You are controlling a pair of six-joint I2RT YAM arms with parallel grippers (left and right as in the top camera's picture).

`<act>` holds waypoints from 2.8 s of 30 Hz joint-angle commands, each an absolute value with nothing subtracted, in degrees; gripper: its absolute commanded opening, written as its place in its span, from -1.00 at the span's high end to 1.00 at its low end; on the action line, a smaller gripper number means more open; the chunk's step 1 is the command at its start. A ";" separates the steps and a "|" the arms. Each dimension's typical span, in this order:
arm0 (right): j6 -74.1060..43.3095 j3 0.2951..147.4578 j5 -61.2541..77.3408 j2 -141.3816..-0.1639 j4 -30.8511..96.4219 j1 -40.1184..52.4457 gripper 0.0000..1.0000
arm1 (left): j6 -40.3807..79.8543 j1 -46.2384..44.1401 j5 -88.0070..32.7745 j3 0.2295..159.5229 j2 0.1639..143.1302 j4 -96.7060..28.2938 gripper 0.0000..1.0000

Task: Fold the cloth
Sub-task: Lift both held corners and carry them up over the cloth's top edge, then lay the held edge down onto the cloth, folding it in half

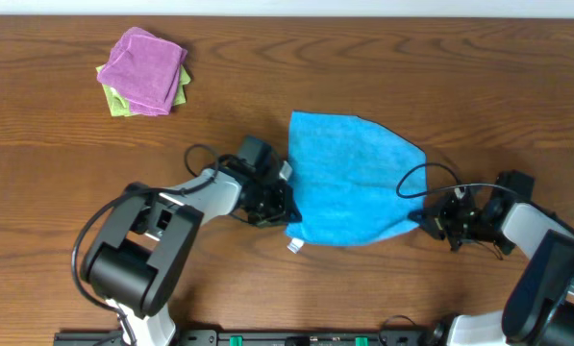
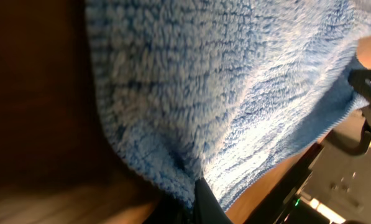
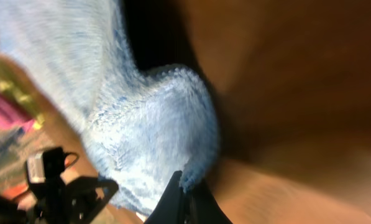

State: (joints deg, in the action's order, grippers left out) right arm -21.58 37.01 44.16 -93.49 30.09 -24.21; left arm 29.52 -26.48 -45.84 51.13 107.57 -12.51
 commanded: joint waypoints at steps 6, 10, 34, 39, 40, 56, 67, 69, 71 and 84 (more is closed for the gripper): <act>-19.81 44.05 53.47 -92.86 26.04 -21.89 0.97 | 29.12 -19.77 -43.88 59.77 102.21 -10.72 0.88; -24.21 50.57 51.79 -92.90 21.04 -16.97 0.97 | 32.25 -18.46 -40.82 65.12 102.69 -5.45 0.88; -31.29 87.88 40.51 -107.83 16.08 -10.00 0.98 | 32.77 -12.71 -33.10 88.16 109.86 4.69 0.88; -31.27 91.55 39.86 -108.33 16.25 -8.91 0.97 | 32.08 -10.61 -36.51 89.60 110.13 4.58 0.89; -31.27 91.94 39.86 -108.33 16.25 -8.86 0.98 | 32.12 -10.22 -37.34 89.65 110.13 4.60 0.88; -12.45 92.14 40.88 -108.33 47.44 -7.40 0.98 | 17.91 -5.54 -52.56 89.69 110.02 -20.25 0.88; -0.08 91.00 36.16 -108.33 63.88 -6.98 0.97 | 0.95 -5.43 -49.39 89.58 110.02 -45.39 0.88; 0.56 89.17 35.64 -108.31 64.05 -6.98 0.97 | -0.54 -5.91 -47.55 88.88 110.02 -48.51 0.88; 0.58 86.59 35.59 -108.31 63.72 -6.96 0.97 | -2.28 -6.83 -47.37 87.50 110.02 -50.63 0.88; 0.93 61.21 36.21 -104.47 52.77 -6.66 0.97 | -2.57 -15.59 -47.57 69.56 109.95 -49.06 0.88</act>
State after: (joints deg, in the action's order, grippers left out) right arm -0.27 64.49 36.03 -107.70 53.82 -7.09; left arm -1.54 -14.59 -47.86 71.22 109.69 -49.32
